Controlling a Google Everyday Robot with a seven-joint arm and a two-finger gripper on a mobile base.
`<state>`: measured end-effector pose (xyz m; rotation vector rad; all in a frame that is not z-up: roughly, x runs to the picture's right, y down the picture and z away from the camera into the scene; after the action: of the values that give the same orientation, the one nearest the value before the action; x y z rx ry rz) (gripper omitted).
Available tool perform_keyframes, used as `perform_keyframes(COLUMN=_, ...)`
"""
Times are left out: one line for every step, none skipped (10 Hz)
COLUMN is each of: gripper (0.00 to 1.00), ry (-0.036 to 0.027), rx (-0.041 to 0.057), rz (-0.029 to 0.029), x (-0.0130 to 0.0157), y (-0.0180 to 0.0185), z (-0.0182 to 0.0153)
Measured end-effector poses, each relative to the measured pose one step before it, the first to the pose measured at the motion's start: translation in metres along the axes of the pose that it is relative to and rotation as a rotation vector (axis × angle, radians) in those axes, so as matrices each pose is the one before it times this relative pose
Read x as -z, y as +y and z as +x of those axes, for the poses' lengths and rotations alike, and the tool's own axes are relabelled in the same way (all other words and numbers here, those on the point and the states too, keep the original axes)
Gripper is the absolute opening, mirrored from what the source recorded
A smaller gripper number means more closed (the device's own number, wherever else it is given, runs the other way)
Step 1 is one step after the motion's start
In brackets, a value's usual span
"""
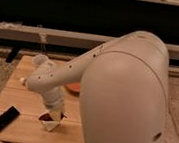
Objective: Place the pepper on the white sponge
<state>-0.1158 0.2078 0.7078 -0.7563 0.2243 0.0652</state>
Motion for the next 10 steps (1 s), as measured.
perform_keyframes(gripper=0.00, ry=-0.00142, rx=0.00491, rz=0.00173, x=-0.00204, y=0.00023, z=-0.00166)
perform_keyframes(gripper=0.00, ry=0.00037, rx=0.00125, rz=0.00028, x=-0.00190, y=0.00011, z=-0.00072)
perform_keyframes(gripper=0.00, ry=0.00141, rx=0.00071, rz=-0.00011, x=-0.00111, y=0.00013, z=-0.00010)
perform_keyframes(gripper=0.00, ry=0.00184, rx=0.00255, rz=0.00021, x=-0.00101, y=0.00074, z=-0.00038)
perform_keyframes(gripper=0.00, ry=-0.00108, rx=0.00480, rz=-0.00076, x=-0.00105, y=0.00234, z=-0.00202)
perform_keyframes(gripper=0.00, ry=0.00097, rx=0.00212, rz=0.00249, x=-0.00150, y=0.00039, z=-0.00032)
perform_keyframes(gripper=0.00, ry=0.00011, rx=0.00261, rz=0.00008, x=-0.00150, y=0.00085, z=-0.00137)
perform_keyframes(gripper=0.00, ry=0.00143, rx=0.00598, rz=0.00122, x=-0.00106, y=0.00092, z=-0.00170)
perform_keyframes(gripper=0.00, ry=-0.00076, rx=0.00586, rz=0.00029, x=-0.00003, y=0.00068, z=-0.00277)
perform_keyframes(gripper=0.00, ry=0.00217, rx=0.00680, rz=-0.00037, x=-0.00003, y=0.00180, z=-0.00235)
